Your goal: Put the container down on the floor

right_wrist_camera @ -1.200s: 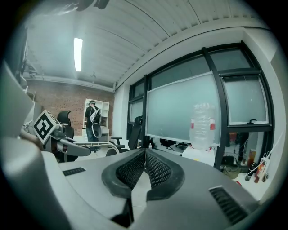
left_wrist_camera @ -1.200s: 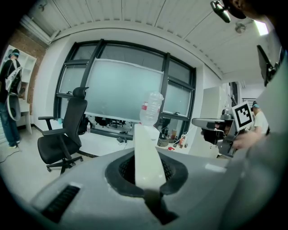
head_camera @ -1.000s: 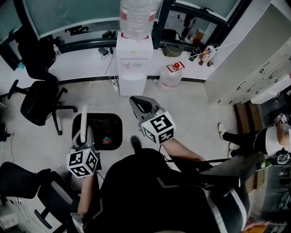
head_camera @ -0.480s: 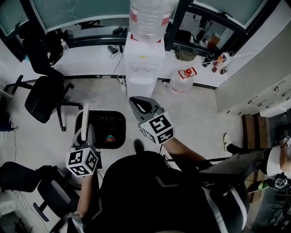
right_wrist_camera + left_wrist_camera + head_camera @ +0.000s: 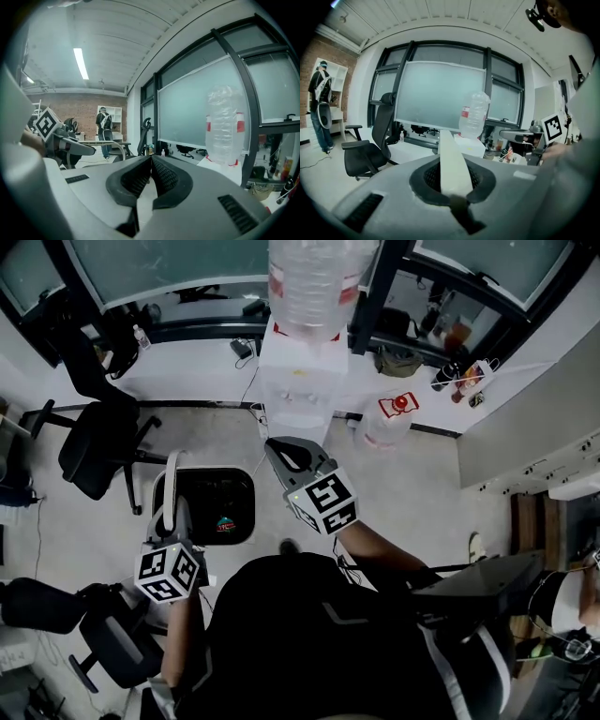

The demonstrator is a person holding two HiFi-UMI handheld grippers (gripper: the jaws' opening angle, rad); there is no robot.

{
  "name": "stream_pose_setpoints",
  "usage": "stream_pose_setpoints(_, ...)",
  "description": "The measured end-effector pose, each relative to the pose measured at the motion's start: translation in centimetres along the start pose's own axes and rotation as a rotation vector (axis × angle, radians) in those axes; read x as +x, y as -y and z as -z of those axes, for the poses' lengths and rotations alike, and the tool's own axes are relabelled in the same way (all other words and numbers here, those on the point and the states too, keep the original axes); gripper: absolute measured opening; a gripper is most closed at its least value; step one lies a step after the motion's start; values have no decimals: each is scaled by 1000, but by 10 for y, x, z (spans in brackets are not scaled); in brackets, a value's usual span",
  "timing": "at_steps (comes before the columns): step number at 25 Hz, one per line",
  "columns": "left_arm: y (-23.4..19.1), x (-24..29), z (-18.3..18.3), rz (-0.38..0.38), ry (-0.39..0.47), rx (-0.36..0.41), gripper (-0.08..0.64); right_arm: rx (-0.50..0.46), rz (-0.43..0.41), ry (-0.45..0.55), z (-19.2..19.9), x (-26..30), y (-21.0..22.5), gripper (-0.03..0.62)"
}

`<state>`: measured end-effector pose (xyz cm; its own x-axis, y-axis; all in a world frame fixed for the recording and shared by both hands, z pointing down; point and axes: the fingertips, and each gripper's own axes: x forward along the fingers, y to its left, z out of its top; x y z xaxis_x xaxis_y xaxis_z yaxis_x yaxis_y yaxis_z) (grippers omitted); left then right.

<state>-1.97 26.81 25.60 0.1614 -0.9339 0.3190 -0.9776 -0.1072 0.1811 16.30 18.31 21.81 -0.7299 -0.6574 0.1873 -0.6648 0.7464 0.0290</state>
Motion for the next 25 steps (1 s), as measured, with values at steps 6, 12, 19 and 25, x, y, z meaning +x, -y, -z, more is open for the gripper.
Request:
stream_pose_setpoints(6, 1, 26, -10, -25, 8, 9, 14, -5, -27, -11, 2, 18, 24, 8)
stream_pose_setpoints(12, 2, 44, -21, -14, 30, 14, 14, 9, -36, -13, -1, 38, 32, 8)
stream_pose_setpoints(19, -17, 76, -18, 10, 27, -11, 14, 15, -28, -22, -3, 71, 35, 8)
stream_pose_setpoints(25, -40, 116, -25, 56, 5, -6, 14, -6, 4, -28, -11, 108, 47, 8)
